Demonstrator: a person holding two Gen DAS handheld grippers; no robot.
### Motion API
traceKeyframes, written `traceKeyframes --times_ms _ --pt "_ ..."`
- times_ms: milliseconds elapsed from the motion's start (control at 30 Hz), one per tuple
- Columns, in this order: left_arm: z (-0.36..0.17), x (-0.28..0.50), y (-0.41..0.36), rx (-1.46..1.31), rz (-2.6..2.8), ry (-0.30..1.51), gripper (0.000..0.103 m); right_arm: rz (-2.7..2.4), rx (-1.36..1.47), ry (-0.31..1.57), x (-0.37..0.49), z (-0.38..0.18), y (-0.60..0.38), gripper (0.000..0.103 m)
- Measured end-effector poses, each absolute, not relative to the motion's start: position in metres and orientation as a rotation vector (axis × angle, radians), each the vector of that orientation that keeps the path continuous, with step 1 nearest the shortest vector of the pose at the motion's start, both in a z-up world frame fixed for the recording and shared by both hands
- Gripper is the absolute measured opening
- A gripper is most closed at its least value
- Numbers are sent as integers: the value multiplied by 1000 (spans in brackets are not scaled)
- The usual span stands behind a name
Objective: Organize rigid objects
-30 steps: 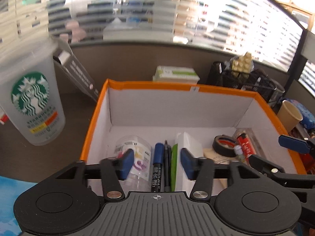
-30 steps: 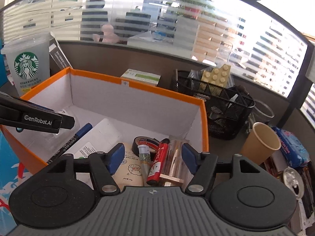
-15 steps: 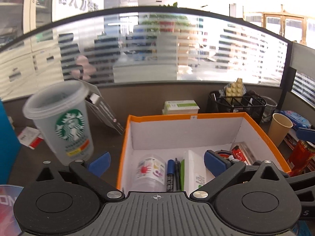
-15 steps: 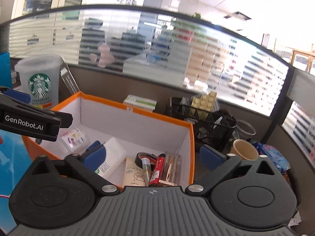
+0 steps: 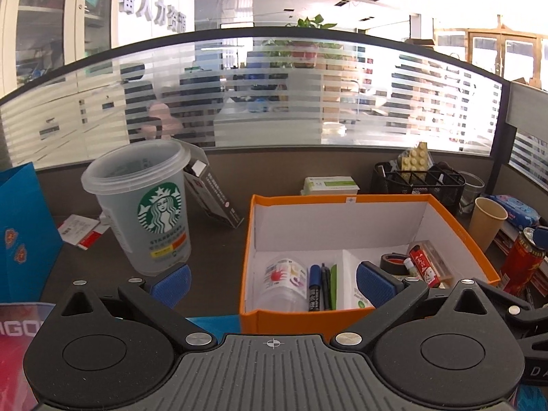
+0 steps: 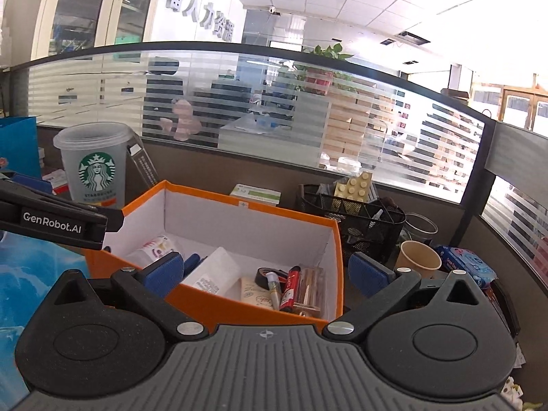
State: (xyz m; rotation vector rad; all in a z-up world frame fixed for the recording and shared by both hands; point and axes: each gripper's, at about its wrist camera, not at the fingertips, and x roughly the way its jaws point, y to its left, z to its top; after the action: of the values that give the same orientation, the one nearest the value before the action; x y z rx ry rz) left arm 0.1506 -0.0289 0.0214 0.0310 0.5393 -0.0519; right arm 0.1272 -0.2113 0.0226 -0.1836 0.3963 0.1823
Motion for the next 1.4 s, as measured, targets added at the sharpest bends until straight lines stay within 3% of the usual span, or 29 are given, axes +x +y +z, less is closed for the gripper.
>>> traceKeyframes --times_ms 1400 --pt "30 88 -4 42 17 443 103 209 -39 398 97 10 -182 103"
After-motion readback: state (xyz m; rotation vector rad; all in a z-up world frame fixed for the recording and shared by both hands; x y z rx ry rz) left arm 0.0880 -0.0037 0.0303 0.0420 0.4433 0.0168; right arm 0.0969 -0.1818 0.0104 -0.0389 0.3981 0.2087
